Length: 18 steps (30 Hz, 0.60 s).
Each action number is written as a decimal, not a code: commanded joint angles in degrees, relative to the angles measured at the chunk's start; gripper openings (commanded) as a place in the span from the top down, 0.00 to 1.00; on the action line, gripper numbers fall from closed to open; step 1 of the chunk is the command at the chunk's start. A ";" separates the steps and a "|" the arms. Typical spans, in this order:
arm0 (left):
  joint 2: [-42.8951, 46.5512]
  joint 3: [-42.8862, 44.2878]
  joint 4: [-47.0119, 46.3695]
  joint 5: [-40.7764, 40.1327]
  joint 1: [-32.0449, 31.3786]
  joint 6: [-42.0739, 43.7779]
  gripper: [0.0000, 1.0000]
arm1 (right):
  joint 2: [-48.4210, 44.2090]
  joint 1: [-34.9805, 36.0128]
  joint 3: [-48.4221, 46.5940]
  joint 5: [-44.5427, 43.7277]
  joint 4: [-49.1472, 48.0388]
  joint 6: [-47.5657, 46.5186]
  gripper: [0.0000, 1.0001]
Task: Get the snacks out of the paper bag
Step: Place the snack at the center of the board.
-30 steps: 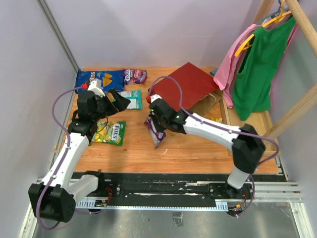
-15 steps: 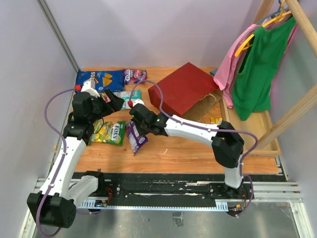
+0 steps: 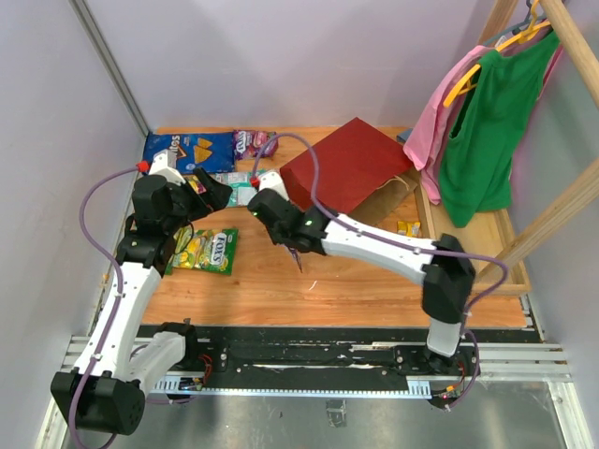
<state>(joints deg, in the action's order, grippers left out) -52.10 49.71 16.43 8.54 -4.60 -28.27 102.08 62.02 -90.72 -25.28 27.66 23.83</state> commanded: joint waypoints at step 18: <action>0.92 1.88 1.23 -0.54 1.00 1.73 0.00 | 15.35 4.43 -7.92 7.39 -3.38 2.75 0.98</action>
<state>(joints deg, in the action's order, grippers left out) -51.96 49.93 17.89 7.14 -3.81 -27.20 119.46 65.30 -99.74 -22.00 27.68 24.58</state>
